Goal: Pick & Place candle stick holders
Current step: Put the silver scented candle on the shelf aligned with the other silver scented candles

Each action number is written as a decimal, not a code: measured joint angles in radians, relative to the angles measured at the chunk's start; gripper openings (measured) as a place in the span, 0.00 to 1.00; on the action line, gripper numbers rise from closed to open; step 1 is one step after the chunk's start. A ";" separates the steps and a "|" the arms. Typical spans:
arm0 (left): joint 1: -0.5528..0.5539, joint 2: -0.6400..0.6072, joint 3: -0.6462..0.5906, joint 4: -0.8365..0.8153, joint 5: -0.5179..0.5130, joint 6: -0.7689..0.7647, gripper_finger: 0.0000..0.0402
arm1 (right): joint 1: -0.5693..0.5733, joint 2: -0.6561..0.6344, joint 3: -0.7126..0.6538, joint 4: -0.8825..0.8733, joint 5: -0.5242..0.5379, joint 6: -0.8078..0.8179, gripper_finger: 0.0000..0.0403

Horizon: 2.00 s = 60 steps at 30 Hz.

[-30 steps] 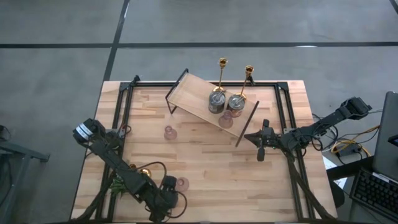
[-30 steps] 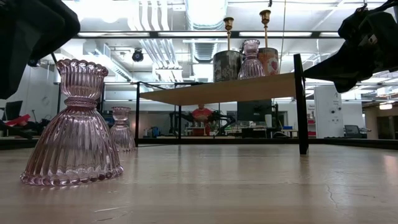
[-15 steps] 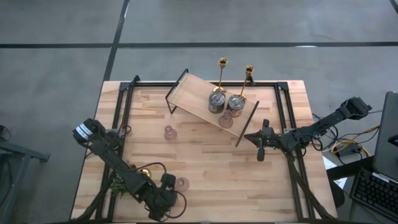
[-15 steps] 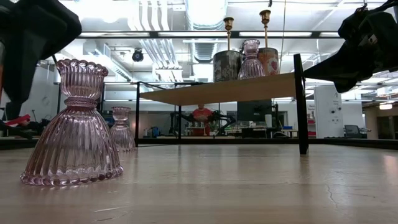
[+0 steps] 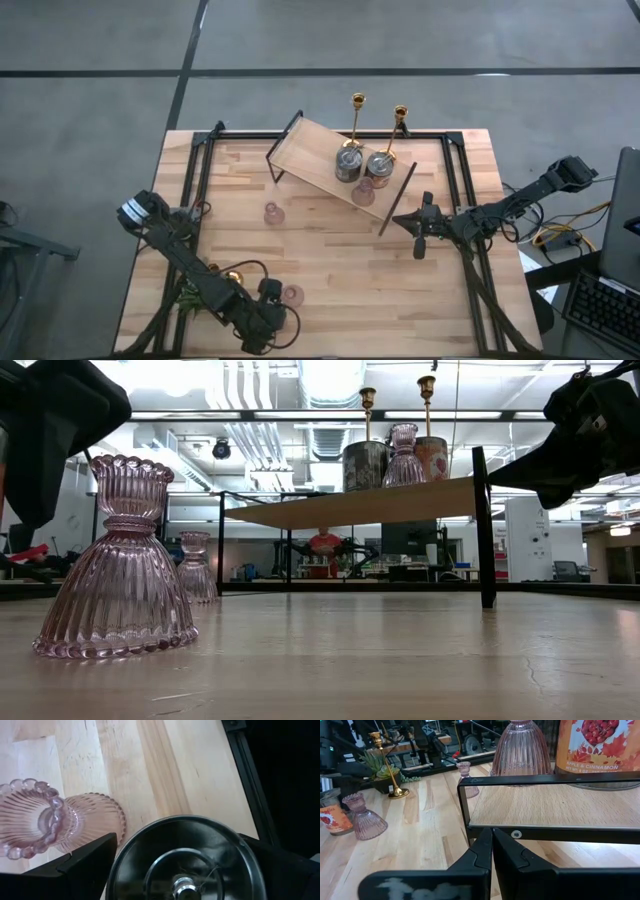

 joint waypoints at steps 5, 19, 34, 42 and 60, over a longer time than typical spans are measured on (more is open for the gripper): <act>0.000 0.000 0.000 -0.033 0.001 0.029 0.99 | 0.000 0.000 0.000 0.000 0.000 0.000 0.02; 0.000 0.000 -0.005 -0.048 -0.001 0.040 0.99 | 0.000 0.000 0.000 0.000 0.000 0.000 0.02; 0.000 0.000 -0.053 0.047 -0.006 -0.028 0.96 | 0.000 0.000 0.000 0.000 0.000 0.000 0.02; -0.001 0.000 -0.048 0.039 -0.014 -0.029 0.86 | 0.000 0.000 0.000 0.000 0.000 0.000 0.02; 0.009 -0.011 -0.026 -0.053 -0.028 -0.029 0.86 | 0.000 0.000 0.000 0.000 0.000 0.000 0.02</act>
